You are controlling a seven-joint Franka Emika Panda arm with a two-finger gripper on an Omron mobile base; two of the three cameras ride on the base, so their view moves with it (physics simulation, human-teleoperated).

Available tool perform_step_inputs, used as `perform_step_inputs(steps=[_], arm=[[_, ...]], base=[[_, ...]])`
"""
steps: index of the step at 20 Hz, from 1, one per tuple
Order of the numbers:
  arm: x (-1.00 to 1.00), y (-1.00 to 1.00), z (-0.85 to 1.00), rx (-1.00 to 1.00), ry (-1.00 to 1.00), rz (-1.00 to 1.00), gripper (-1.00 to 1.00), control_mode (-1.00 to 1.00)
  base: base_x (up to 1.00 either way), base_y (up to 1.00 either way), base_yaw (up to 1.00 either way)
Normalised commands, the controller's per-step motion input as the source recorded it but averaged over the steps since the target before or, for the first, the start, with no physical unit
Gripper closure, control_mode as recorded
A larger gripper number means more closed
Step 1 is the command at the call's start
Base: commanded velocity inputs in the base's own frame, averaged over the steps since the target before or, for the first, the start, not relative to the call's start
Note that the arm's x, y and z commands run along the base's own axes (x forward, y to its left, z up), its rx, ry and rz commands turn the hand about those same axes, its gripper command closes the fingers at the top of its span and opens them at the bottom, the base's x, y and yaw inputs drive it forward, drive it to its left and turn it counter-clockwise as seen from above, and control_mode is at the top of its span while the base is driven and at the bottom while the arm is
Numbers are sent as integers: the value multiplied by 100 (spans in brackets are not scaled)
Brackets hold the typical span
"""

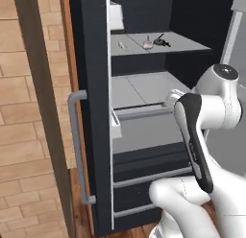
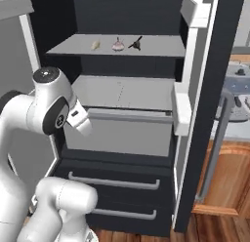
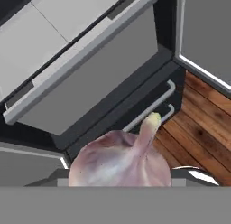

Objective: Place one garlic and one fish in each tupperware on the nearby counter, to pack two identical lunches.

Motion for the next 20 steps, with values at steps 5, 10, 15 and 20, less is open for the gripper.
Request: perform_step_inputs(steps=[5, 10, 15, 20], arm=[[0, 0, 0, 0, 0, 0, 100, 100], [0, 0, 0, 0, 0, 0, 100, 100], [0, 0, 0, 0, 0, 0, 100, 100], [0, 0, 0, 0, 0, 0, 100, 100]], base=[[-100, -4, -44], [-99, -64, -48], [11, -100, -18], [67, -100, -5]])
